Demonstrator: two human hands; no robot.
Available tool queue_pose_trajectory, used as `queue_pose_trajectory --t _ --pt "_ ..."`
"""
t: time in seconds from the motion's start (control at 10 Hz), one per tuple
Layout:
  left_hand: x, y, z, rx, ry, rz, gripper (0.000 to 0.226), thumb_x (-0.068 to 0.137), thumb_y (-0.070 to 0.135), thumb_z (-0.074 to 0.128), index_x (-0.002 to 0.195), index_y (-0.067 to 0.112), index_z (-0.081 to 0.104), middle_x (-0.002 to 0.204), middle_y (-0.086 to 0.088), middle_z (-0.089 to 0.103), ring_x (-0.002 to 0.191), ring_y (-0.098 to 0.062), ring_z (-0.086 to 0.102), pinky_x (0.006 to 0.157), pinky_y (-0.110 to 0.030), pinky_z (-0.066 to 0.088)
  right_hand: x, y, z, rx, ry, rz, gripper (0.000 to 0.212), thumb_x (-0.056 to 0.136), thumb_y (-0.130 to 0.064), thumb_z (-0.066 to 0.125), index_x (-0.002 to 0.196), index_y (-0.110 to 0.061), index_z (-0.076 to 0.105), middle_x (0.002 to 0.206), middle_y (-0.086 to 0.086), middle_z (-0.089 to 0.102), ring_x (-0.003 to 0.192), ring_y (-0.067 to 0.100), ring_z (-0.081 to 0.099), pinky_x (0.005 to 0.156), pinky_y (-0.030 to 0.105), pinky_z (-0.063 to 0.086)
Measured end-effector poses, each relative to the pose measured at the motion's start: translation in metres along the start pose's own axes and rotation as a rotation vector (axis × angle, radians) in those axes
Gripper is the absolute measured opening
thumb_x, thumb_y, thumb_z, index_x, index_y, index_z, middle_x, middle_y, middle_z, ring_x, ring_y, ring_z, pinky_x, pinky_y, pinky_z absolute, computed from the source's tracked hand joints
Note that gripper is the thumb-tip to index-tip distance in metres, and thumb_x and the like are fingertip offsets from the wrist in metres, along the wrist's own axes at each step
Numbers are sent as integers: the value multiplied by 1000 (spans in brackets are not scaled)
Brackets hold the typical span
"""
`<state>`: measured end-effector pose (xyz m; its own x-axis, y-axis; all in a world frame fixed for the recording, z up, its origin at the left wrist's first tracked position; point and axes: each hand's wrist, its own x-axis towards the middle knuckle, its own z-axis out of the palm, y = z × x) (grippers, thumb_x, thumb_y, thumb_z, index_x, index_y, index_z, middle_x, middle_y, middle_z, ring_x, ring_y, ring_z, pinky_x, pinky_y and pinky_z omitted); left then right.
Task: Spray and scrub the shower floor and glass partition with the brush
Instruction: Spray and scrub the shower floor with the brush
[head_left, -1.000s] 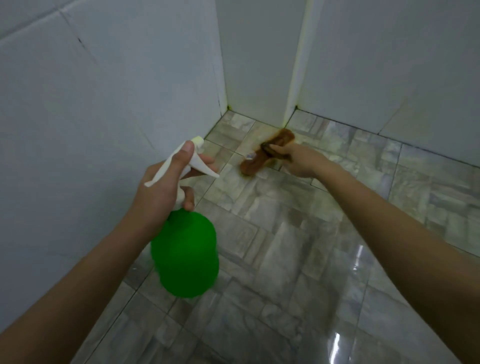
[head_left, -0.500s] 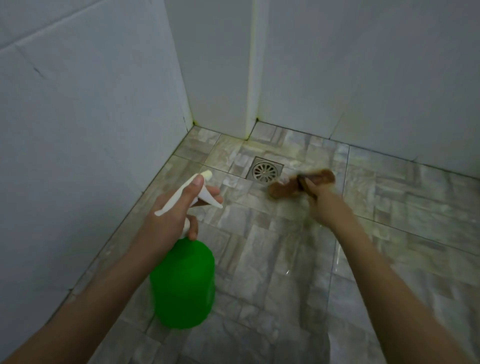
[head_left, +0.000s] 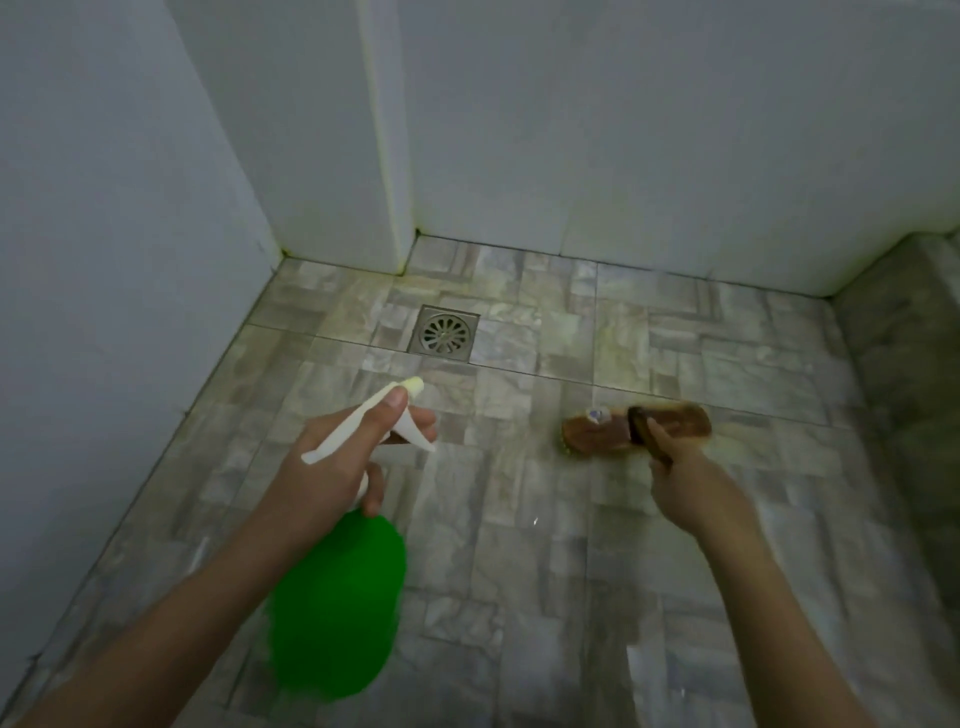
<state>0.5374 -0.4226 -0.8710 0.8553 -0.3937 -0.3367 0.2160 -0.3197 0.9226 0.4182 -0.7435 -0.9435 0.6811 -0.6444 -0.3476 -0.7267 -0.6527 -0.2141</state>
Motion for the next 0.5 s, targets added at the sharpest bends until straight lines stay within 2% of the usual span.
queue_pose_trajectory --t 0.1,0.2,0.3,0.4,0.5 --pt "8 3 17 49 -71 4 83 75 89 52 104 16 76 107 -14 75 45 -12 57 55 -30 47 -12 24 -8 65 -27 88 59 98 -19 41 149 -42 23 127 17 58 105 34 60 83 37 46" --pt "7 15 40 67 -125 35 67 86 73 50 93 13 78 105 18 75 39 -13 51 47 -24 44 58 9 -36 37 -34 117 63 96 -14 41 151 -36 22 136 17 51 111 35 58 92 41 48" --pt "6 27 63 12 -174 85 53 89 58 49 88 14 78 103 23 75 37 -11 51 41 -21 41 66 22 -46 61 -42 145 62 97 -14 40 152 -34 21 137 17 51 111 34 58 90 39 46" --pt "10 31 78 -9 -212 87 55 91 57 51 90 10 78 105 12 77 36 -12 49 40 -21 41 -18 56 -8 98 46 176 55 99 -23 40 150 -40 24 127 16 58 105 35 60 89 42 48" --pt "13 32 93 17 -255 95 47 91 59 50 88 23 80 106 11 77 37 -16 47 42 -20 42 -40 69 4 158 80 224 55 99 -24 37 149 -43 22 114 14 64 93 33 62 79 40 51"
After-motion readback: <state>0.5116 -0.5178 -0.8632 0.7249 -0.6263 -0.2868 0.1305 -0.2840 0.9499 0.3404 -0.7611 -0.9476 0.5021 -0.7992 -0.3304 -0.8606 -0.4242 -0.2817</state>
